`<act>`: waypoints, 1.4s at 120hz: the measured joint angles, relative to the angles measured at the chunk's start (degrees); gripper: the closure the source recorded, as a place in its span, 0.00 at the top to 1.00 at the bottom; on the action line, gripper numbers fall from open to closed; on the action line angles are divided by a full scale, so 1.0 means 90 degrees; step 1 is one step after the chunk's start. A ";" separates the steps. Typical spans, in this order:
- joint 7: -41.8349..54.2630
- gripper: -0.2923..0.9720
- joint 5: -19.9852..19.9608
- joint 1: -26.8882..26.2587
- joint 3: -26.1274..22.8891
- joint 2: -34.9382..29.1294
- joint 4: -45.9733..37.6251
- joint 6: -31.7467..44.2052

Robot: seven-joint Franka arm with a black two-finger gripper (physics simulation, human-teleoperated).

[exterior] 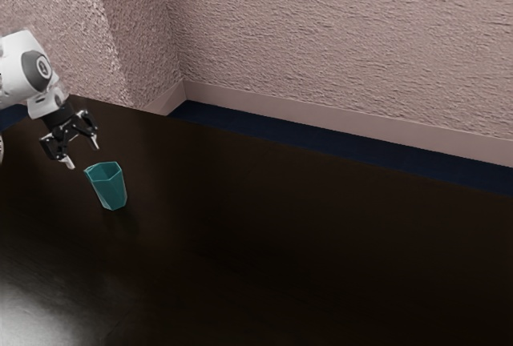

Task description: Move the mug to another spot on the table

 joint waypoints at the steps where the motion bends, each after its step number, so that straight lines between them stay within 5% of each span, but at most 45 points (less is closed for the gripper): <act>1: 0.0037 0.70 -0.0008 0.0002 0.0000 0.0009 0.0003 -0.0001; 87: 0.1663 0.69 -0.0856 0.0193 -0.0046 0.0493 0.0089 0.0493; 168: 0.1844 0.48 -0.0965 0.0331 0.0000 0.0607 -0.0026 0.0604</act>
